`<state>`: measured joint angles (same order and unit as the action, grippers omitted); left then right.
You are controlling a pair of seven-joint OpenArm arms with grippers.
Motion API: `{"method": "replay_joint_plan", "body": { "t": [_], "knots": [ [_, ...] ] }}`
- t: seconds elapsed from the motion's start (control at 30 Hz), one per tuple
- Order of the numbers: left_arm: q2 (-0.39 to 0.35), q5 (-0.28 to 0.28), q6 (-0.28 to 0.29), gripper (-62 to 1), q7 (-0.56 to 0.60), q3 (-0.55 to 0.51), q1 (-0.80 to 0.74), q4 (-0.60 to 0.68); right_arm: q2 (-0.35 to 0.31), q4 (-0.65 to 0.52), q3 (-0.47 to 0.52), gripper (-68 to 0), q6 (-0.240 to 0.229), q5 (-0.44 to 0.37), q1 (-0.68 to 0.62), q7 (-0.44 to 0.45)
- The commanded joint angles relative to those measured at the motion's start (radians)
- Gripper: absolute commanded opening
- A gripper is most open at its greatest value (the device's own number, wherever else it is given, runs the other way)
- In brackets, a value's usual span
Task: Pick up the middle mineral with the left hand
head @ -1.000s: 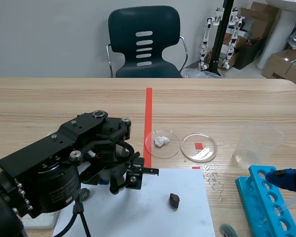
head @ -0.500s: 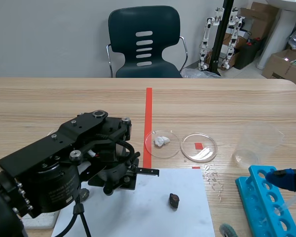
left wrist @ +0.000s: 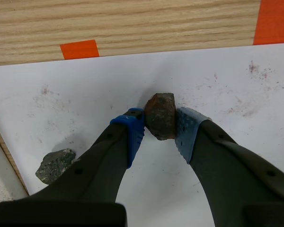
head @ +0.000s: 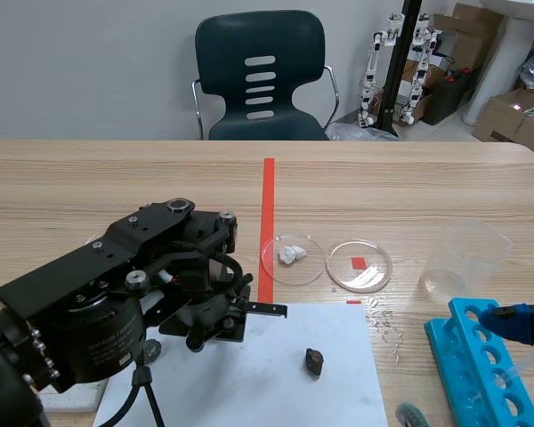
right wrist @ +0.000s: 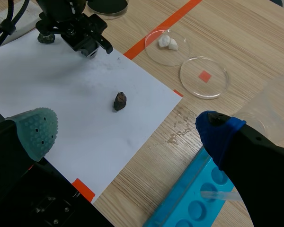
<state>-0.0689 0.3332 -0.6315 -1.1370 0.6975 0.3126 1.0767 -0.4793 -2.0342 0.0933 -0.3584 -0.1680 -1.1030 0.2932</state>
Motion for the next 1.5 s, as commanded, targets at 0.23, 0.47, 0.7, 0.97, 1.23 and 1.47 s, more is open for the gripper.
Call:
{"method": "replay_joint_plan", "body": {
  "t": [0.23,0.47,0.7,0.97,1.23,1.47],
  "knots": [
    [0.007,-0.005,-0.002,-17.8,0.0,-0.001,0.003,0.008,-0.005,-0.013,0.003,-6.5,0.003,-0.011,0.006,0.019],
    [0.008,-0.005,-0.002,-12.9,0.023,-0.001,0.004,0.008,-0.005,-0.013,0.003,-6.5,0.003,-0.011,0.006,0.019],
    [0.024,-0.005,-0.003,-13.3,0.039,-0.001,0.004,0.008,-0.005,-0.013,0.003,-6.5,0.003,-0.011,0.006,0.019],
    [0.026,-0.004,-0.003,-26.0,0.029,-0.001,0.003,0.008,-0.005,-0.013,0.003,-6.5,0.003,-0.011,0.006,0.019],
    [0.023,-0.004,-0.003,-39.5,0.024,-0.001,0.003,0.008,-0.005,-0.013,0.003,-6.5,0.003,-0.011,0.006,0.019],
    [0.022,-0.004,-0.003,-49.6,0.025,-0.001,0.003,0.008,-0.005,-0.013,0.003,-6.5,0.003,-0.011,0.006,0.019]
  ]
}}
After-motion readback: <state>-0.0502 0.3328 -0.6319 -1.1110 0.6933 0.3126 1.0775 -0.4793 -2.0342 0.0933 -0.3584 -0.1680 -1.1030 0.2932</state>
